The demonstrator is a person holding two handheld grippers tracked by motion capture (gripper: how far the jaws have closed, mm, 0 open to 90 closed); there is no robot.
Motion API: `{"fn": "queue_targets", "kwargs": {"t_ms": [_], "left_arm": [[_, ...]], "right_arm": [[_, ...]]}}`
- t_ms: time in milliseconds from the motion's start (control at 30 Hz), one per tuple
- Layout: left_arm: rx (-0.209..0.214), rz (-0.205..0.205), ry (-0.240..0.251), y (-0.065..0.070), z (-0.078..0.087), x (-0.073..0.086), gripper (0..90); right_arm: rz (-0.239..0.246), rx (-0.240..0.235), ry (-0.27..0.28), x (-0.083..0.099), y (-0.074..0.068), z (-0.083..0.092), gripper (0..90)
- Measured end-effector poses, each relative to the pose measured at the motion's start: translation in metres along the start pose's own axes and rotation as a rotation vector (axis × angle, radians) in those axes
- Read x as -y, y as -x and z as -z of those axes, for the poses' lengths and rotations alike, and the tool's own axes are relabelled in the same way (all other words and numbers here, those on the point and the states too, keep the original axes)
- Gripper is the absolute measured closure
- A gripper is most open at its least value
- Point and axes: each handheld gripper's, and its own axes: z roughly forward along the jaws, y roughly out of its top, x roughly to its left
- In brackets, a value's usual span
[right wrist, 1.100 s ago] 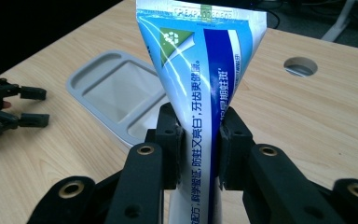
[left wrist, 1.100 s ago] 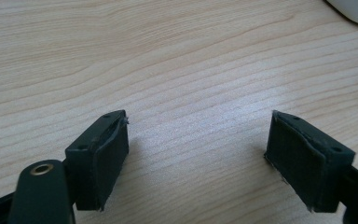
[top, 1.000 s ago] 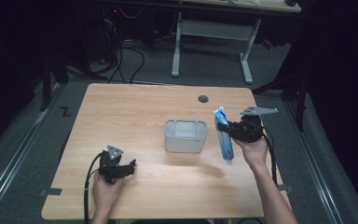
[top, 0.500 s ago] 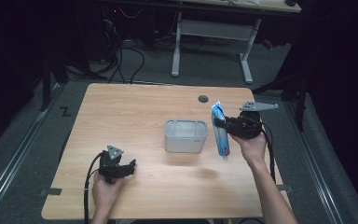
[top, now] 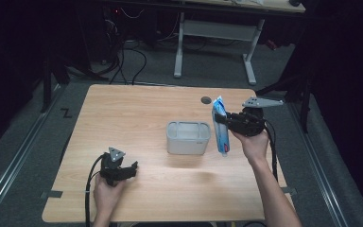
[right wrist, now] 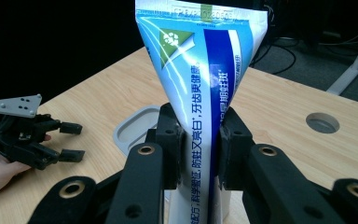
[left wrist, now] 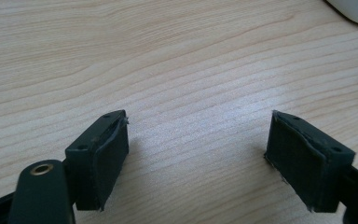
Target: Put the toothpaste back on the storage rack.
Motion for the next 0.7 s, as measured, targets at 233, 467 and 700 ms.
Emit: {"fn": "queue_targets", "kwargs": {"t_ms": [233,467,700], "left_arm": [[0.001,0.0,0.0,0.0,0.0,0.0,21.2],[0.001,-0.001,0.0,0.0,0.0,0.0,21.3],[0.001,0.0,0.001,0.0,0.0,0.0,21.3]], "right_arm": [[0.015,-0.012,0.002,-0.009,-0.004,-0.005,74.3],[0.013,-0.038,0.01,-0.017,-0.007,-0.009,74.4],[0.018,-0.059,0.008,-0.025,-0.011,-0.016,74.4]]}}
